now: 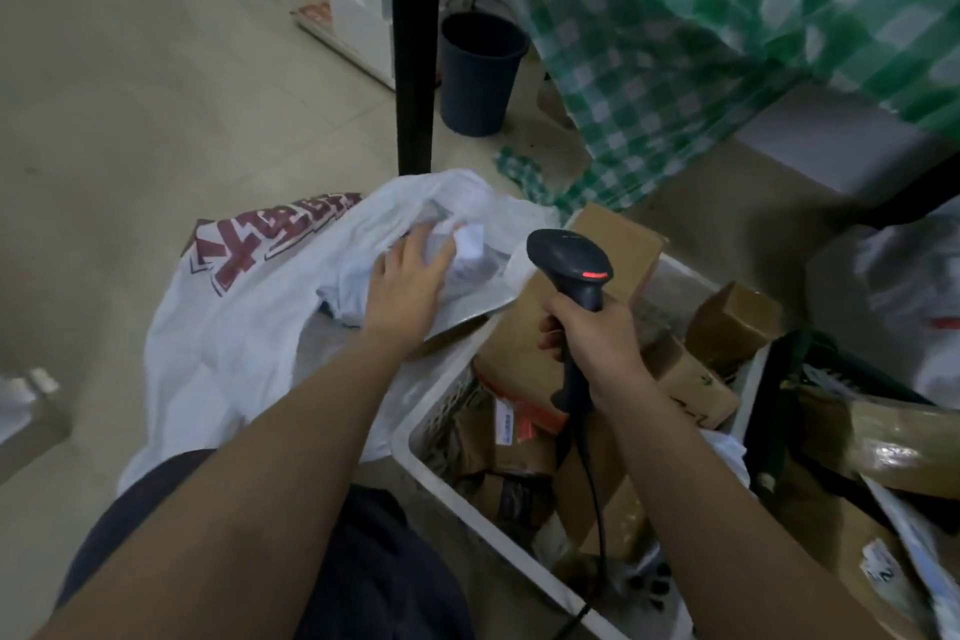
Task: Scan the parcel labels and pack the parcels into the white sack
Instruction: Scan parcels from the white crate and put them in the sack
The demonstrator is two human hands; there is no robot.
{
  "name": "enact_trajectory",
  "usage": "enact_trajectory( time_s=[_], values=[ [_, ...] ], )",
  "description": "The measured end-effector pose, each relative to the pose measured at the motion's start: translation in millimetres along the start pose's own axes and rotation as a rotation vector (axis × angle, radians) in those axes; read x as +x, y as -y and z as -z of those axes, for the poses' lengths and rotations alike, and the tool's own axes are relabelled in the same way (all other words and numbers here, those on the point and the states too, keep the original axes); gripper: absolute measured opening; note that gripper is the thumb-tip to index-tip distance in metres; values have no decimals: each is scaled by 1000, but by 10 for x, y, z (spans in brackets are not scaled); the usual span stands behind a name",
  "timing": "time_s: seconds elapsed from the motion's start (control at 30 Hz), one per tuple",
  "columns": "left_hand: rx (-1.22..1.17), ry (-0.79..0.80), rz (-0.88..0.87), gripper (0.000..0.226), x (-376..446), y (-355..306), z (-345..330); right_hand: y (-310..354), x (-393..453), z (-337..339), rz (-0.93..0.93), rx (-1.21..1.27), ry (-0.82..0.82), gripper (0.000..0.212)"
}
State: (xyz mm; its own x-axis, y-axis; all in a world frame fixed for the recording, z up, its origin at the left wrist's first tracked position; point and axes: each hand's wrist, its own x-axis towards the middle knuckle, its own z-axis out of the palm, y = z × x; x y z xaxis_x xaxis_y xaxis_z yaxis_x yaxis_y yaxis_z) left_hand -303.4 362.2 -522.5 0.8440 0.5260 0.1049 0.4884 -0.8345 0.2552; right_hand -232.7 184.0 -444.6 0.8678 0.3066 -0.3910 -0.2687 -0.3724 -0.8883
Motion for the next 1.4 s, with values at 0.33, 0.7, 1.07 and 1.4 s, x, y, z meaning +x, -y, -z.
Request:
enact_trajectory(
  time_s=[0.33, 0.7, 1.07, 1.4],
  values=[
    [-319, 201, 234, 66, 44, 208, -303, -258, 137, 129, -73, 47, -14, 13],
    [-598, 158, -105, 51, -110, -925, 14, -440, -322, 1013, -88, 125, -167, 17],
    [-590, 623, -438, 56, -856, -2257, -293, -937, -946, 2040, -80, 87, -362, 15],
    [-34, 318, -362, 19, -1195, -2691, -321, -1067, -1137, 2216, -78, 167, -354, 16]
  ],
)
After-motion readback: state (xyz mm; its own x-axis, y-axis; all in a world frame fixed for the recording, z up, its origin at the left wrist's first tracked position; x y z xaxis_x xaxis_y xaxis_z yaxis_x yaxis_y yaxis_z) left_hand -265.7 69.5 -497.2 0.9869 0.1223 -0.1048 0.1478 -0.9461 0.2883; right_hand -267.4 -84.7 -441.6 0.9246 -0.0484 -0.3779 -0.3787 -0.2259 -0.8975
